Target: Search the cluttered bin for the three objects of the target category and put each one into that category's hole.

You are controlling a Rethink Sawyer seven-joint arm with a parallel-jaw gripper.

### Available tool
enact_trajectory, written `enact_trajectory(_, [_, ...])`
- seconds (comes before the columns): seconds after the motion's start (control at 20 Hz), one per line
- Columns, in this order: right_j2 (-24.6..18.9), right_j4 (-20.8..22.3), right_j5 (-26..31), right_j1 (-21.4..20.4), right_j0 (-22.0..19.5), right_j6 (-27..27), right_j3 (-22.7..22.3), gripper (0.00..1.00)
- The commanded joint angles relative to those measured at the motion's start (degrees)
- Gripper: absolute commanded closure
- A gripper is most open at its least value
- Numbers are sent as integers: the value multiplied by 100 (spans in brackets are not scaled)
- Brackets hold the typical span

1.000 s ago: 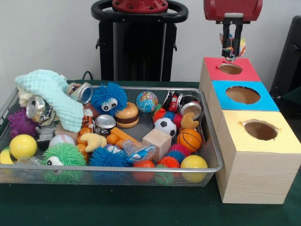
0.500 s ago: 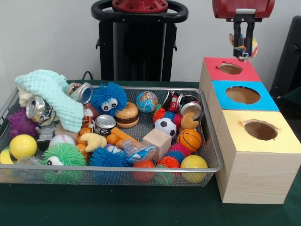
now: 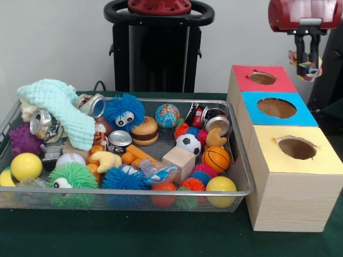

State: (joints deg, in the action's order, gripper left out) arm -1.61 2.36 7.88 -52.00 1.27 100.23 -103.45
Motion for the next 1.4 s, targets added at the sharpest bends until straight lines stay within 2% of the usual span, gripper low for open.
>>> enact_trajectory(0.05, [416, 89, -782, 555, 507, 1056, 32, 100])
enact_trajectory(0.45, [615, -64, -1383, 822, 590, 1131, -187, 100])
enact_trajectory(0.65, [757, -68, -1671, 927, 613, 1089, -159, 100])
enact_trajectory(1.2, [943, -50, -2220, 967, 586, 1148, -333, 100])
enact_trajectory(1.4, [1107, -132, -2526, 1058, 746, 1151, -325, 100])
